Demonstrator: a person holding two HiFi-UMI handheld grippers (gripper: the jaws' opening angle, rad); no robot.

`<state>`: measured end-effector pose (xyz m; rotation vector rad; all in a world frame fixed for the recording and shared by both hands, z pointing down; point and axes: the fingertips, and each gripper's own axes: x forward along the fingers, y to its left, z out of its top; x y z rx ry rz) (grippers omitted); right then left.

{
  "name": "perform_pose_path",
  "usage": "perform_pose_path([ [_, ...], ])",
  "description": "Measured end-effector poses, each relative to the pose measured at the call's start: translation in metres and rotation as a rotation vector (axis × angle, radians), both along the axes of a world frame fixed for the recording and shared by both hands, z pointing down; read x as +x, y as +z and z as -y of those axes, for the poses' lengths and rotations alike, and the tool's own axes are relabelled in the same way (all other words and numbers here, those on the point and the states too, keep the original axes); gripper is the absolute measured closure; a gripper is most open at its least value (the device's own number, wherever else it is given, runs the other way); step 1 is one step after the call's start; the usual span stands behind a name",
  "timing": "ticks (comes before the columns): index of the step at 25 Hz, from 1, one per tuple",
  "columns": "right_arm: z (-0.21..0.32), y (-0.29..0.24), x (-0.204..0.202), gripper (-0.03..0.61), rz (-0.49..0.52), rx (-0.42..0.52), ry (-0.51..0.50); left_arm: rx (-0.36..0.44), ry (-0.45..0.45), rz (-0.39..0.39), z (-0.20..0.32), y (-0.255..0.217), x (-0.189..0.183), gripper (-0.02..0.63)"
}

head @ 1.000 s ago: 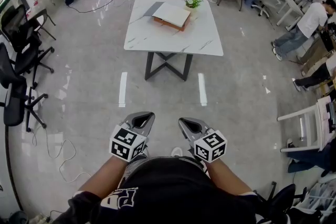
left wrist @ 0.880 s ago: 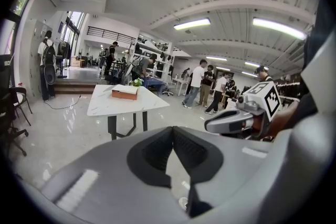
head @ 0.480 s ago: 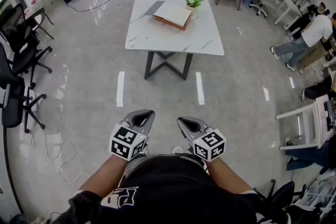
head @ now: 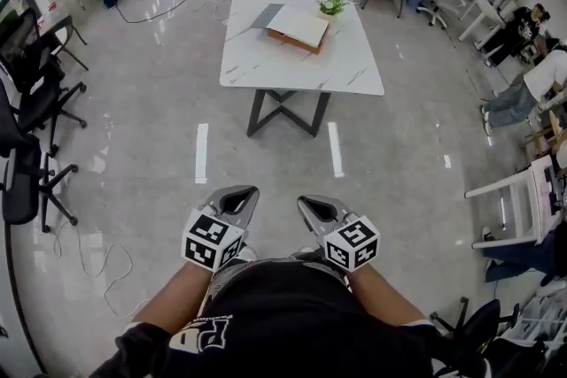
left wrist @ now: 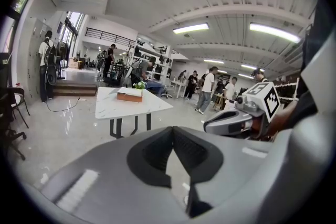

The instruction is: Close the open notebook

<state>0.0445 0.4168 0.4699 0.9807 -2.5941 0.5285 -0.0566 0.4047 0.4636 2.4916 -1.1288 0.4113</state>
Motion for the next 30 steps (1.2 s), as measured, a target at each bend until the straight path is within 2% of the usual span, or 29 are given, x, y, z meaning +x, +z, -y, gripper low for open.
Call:
perform_pose_path([
  [8,-0.006,0.008,-0.026,0.578,-0.004,-0.023,0.030,-0.021,0.018,0.004,-0.002,0.008,-0.033,0.555],
  [16,0.016,0.013,-0.021,0.578,0.012,-0.029,0.060,-0.033,0.031,-0.007,0.016,0.016,-0.027,0.555],
  [23,0.065,0.016,-0.011,0.578,0.041,-0.043,0.056,-0.050,0.013,0.002,0.055,0.018,-0.017,0.555],
  [30,0.138,0.006,0.000,0.578,0.061,-0.019,0.028,-0.019,-0.006,0.017,0.130,0.004,-0.001,0.555],
])
